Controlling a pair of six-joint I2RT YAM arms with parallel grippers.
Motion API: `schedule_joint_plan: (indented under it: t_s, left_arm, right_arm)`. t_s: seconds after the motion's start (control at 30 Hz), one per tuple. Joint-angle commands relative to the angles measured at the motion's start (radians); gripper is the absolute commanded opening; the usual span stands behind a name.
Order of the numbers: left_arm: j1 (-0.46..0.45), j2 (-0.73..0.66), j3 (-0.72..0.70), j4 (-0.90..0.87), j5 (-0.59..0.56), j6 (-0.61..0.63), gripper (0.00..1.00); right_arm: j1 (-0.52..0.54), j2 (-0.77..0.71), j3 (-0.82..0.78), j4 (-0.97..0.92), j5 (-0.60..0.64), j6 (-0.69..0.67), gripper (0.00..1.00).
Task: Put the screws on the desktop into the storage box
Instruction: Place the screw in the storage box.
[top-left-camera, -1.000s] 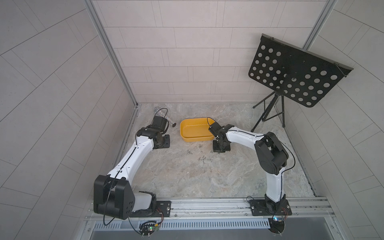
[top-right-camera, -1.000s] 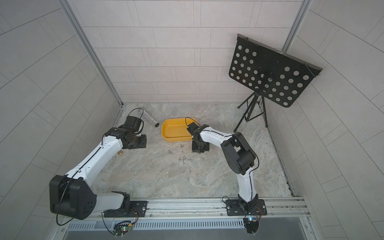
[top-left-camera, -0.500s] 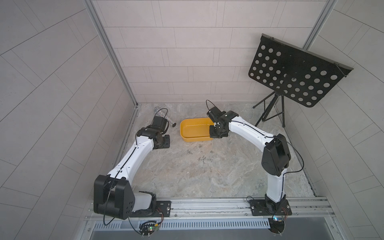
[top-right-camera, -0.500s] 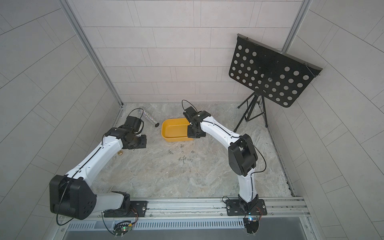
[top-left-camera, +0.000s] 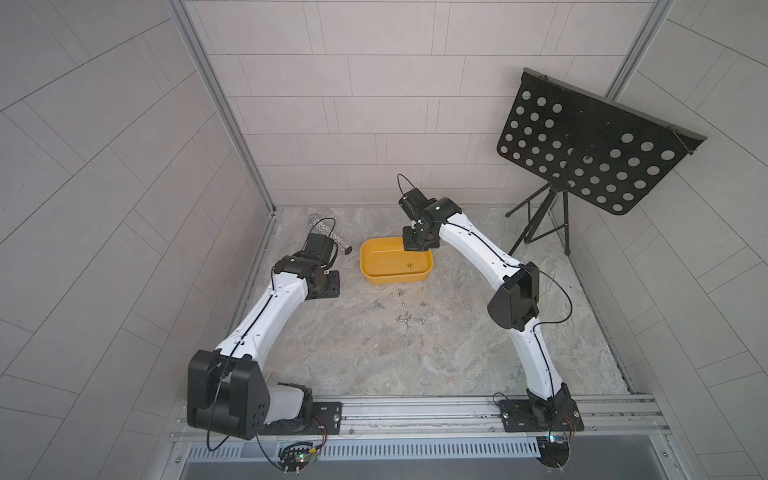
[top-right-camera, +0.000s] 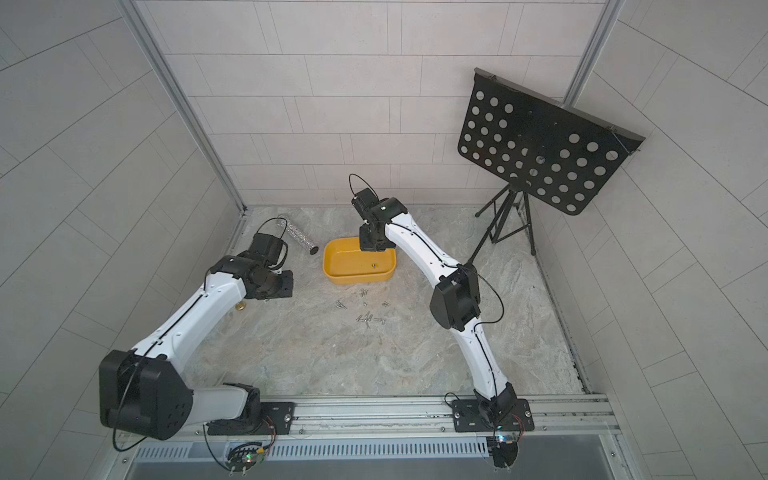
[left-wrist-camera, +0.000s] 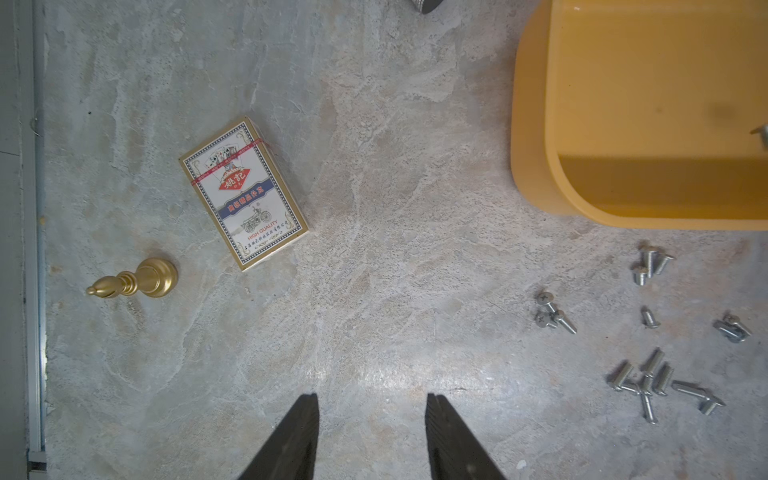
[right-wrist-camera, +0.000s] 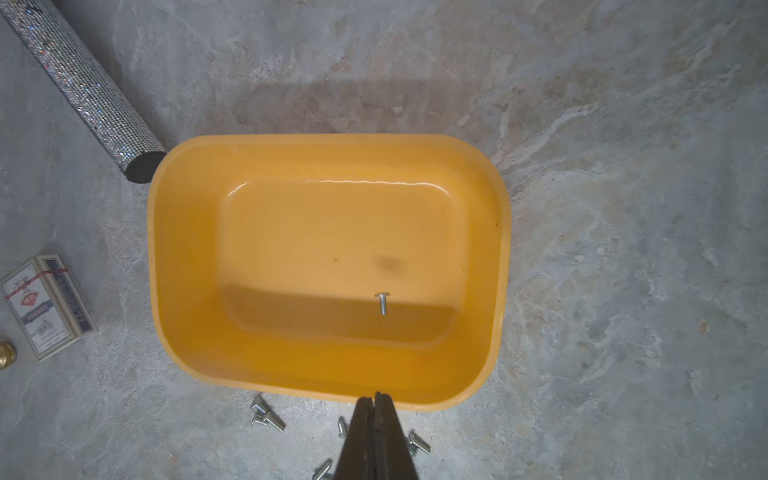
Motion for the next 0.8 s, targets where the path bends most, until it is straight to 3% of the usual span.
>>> schedule_joint_plan:
  t_s: [0.0, 0.3, 0.73, 0.77]
  left_arm:
    - [0.007, -0.023, -0.01, -0.007, 0.008, 0.008, 0.49]
    - [0.006, -0.027, -0.01, -0.007, 0.019, 0.011, 0.48]
    - [0.006, -0.029, -0.012, -0.007, 0.019, 0.011, 0.51]
    - [0.007, -0.03, -0.012, -0.007, 0.02, 0.011, 0.53]
  right_arm:
    - [-0.008, 0.037, 0.069, -0.061, 0.007, -0.009, 0.0]
    - [-0.015, 0.181, 0.175, -0.068, -0.038, 0.01, 0.0]
    - [-0.02, 0.177, 0.18, -0.084, -0.041, 0.003, 0.0]
    - [-0.02, 0.167, 0.181, -0.092, -0.041, 0.0, 0.05]
